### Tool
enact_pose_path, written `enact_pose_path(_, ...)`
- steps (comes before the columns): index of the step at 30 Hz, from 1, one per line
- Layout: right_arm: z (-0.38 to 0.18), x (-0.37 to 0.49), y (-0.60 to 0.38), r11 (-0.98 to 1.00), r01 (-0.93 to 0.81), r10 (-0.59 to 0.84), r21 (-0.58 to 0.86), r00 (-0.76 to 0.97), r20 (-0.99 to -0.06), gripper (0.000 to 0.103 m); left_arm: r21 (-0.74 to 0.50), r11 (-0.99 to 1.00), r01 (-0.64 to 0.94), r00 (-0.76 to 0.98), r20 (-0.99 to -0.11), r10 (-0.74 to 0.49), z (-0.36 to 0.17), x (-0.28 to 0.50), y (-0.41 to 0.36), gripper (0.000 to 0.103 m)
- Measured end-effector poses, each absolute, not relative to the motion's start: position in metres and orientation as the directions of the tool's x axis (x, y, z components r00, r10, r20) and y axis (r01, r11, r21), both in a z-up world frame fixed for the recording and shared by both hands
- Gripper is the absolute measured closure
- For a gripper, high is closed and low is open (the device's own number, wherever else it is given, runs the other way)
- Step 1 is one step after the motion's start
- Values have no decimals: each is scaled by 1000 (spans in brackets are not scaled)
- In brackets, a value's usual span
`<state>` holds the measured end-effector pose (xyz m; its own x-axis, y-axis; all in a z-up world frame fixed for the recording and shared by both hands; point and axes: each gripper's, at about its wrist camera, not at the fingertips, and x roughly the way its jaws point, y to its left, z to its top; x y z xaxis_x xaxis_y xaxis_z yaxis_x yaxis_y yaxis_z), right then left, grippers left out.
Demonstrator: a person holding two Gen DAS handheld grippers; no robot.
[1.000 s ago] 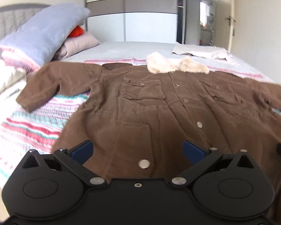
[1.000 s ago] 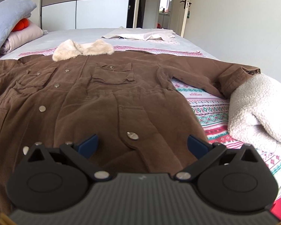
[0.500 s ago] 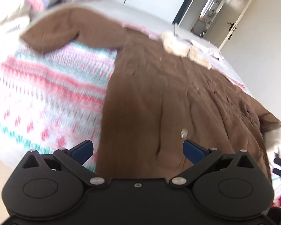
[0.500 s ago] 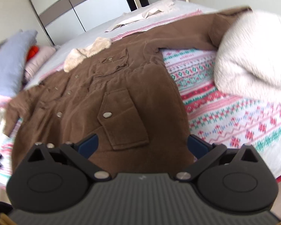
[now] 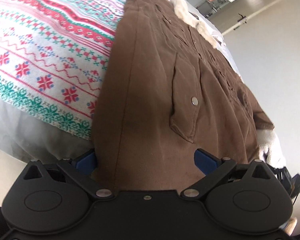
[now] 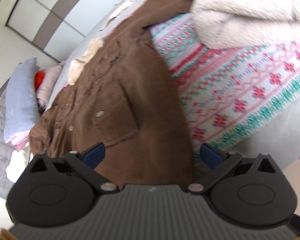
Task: Fold large clothes
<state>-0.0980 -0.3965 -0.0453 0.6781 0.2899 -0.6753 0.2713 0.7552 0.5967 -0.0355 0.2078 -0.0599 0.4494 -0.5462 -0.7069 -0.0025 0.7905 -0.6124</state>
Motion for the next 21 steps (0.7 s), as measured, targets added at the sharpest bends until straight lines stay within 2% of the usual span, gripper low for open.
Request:
enact_pose_path(2,-53,-99,-402,736,297,286,609,678,-677,6,-569,822,26,450,-728,-517,-57,-39,200,12)
enact_pose_path(4,-54,-100,-404,726,306,282,615,684,-673,13,-516,855,59,451,-750,-484,-58,-39,191,25)
enact_pose_path(5,-54,-101,-403,732,307,275,608,683,-676,26,-485,872,75,459,-759,-462,-55,-42,188,30)
enact_pose_path(6,-53,-102,-401,738,302,278,603,679,-680,34,-451,888,89,471,-766,-437,-53,-44,182,46)
enact_pose_path(7,-53,-102,-399,738,292,294,609,673,-679,55,-421,902,97,484,-772,-412,-51,-48,179,63)
enact_pose_path(8,-55,-101,-397,736,279,313,617,668,-675,75,-405,908,103,495,-771,-400,-48,-51,178,71)
enact_pose_path(9,-55,-102,-394,741,264,320,617,669,-671,81,-404,908,111,507,-763,-401,-44,-53,178,85)
enact_pose_path(10,-53,-105,-392,752,257,306,607,679,-667,90,-402,908,120,527,-749,-401,-40,-60,177,91)
enact_pose_path(11,-49,-108,-390,763,246,295,598,691,-660,94,-389,912,127,557,-733,-390,-31,-67,178,92)
enact_pose_path(16,-16,-134,-392,803,213,196,557,788,-583,97,-376,922,99,737,-594,-321,18,-108,207,95)
enact_pose_path(18,-5,-142,-396,814,217,162,539,806,-570,97,-355,932,65,731,-619,-287,21,-111,218,95)
enact_pose_path(21,-4,-137,-391,878,279,44,389,761,-647,97,-231,972,35,644,-739,-198,-6,-98,215,95)
